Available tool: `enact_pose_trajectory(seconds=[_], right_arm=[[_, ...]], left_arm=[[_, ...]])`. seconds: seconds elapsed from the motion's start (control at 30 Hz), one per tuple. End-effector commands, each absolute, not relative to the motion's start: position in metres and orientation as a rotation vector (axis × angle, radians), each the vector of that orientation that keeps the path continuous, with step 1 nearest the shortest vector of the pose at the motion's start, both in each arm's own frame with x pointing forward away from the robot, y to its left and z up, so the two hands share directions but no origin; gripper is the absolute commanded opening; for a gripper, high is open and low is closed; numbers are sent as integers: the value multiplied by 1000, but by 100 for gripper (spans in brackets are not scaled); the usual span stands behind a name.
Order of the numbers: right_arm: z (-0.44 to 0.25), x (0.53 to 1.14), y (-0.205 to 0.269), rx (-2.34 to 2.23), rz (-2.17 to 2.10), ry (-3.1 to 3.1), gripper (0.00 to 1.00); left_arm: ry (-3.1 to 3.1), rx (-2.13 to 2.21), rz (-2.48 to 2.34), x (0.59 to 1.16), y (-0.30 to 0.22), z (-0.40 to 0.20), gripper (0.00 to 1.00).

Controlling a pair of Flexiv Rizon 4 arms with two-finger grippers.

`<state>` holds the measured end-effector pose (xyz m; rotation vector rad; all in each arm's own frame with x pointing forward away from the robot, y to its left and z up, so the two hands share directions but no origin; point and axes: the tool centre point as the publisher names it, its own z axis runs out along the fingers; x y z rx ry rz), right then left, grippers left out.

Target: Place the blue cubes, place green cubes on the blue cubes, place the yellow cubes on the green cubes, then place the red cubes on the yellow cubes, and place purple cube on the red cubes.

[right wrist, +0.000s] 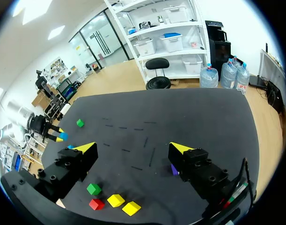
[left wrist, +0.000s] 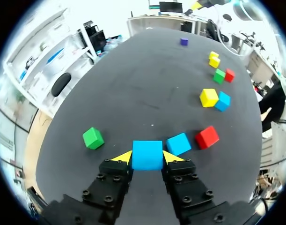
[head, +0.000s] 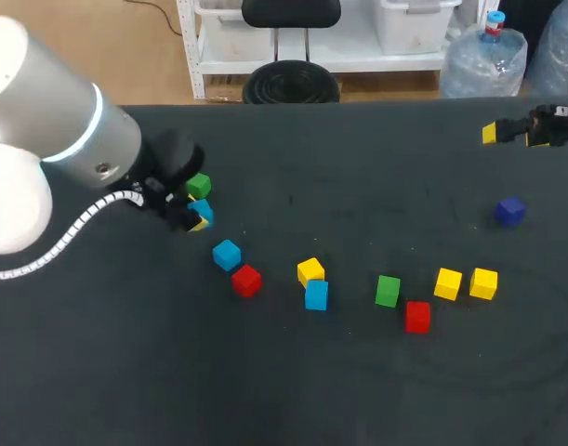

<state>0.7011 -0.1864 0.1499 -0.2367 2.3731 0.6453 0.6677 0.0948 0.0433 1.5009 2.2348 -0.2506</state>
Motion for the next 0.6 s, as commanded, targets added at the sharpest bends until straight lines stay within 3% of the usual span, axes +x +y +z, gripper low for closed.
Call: enact_pose_trajectory(seconds=[0.03,0.6], right_arm=[[150,700,-185,-232,638,2374,100],[150,700,-185,-232,638,2374,100]], left_arm=[[2221,1556,-305,669,91,45,0],[2098,1689,-385,672,55,49,0]])
